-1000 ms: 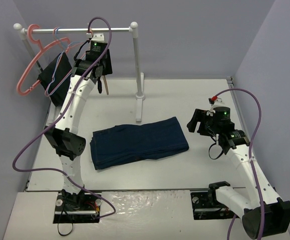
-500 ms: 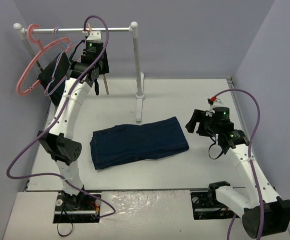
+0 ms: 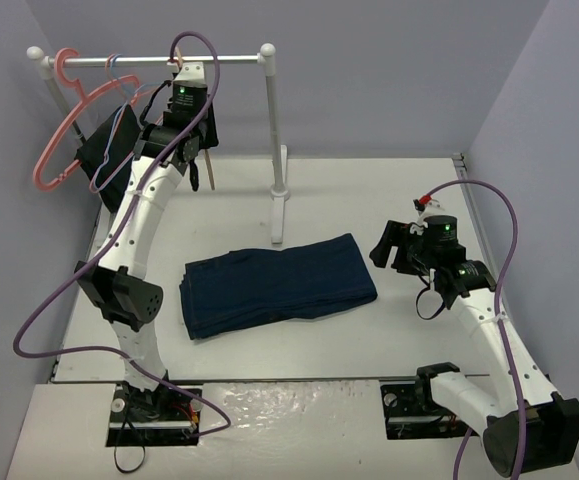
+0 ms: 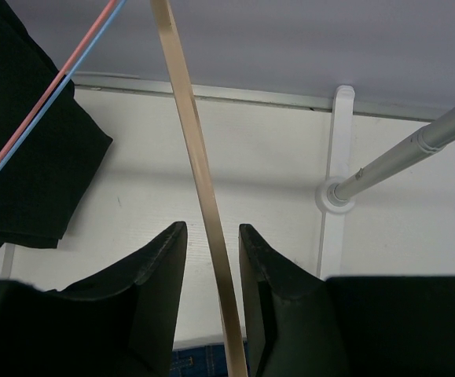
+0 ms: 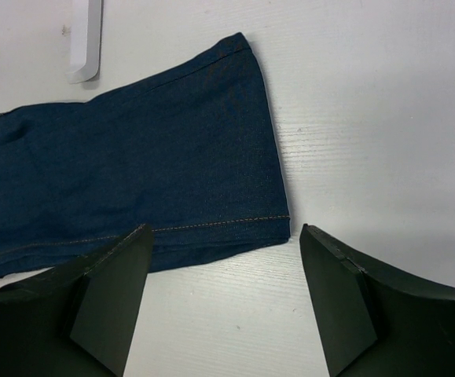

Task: Place the trousers on the hanger
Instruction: Pick up the hanger from the clothesline.

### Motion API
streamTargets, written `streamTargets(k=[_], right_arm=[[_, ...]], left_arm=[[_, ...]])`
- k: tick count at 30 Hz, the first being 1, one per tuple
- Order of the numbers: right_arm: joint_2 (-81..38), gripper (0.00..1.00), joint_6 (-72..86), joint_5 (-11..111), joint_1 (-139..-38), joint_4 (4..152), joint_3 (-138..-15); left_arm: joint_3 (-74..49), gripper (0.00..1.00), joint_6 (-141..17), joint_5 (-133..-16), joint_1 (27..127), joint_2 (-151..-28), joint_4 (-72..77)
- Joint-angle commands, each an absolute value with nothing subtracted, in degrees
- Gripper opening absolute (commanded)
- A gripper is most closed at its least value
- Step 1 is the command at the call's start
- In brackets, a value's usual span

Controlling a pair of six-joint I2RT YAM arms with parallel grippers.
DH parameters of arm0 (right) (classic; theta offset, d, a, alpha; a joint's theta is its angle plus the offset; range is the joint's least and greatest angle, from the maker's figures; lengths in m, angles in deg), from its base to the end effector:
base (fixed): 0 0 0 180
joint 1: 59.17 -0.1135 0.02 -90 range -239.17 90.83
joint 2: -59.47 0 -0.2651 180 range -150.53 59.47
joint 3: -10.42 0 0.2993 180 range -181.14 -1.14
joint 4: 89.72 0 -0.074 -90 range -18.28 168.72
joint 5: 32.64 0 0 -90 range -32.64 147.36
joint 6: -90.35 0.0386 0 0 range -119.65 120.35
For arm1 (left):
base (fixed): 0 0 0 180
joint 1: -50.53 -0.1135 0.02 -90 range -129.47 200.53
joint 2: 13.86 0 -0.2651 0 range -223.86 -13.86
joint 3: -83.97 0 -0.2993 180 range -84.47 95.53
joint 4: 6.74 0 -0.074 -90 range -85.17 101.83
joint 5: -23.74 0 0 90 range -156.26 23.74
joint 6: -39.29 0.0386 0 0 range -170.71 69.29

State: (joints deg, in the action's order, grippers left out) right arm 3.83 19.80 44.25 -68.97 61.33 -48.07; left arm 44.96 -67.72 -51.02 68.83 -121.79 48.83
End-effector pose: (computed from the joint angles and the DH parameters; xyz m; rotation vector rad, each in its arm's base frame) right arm 0.2641 0.0545 0.2981 0.0261 2.0579 0.5515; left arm 0.4354 -0.1333 0.4864 -0.1519 1.9460 -0.1461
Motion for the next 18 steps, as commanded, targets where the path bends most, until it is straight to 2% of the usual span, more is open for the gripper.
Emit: streamTargets(k=[1,5,13,18], right_arm=[[4.49,0.73,20.37,43.47,-69.28,63.69,-48.01],[4.33,0.73,20.43,43.44,-69.28,63.63,-48.05],[4.53,0.73,20.74,43.38,-69.28,63.95,-47.58],[4.36,0.73,20.76,43.30,-69.28,64.27,-47.44]], left_arm=[[48.43,0.29,-66.18,-50.24,69.16,-121.18,46.09],[49.86,0.27,-66.09,-50.18,69.20,-122.25,46.89],[48.51,0.01,-64.13,-49.55,69.25,-121.01,44.84],[47.59,0.00,-63.59,-53.72,69.25,-120.38,43.95]])
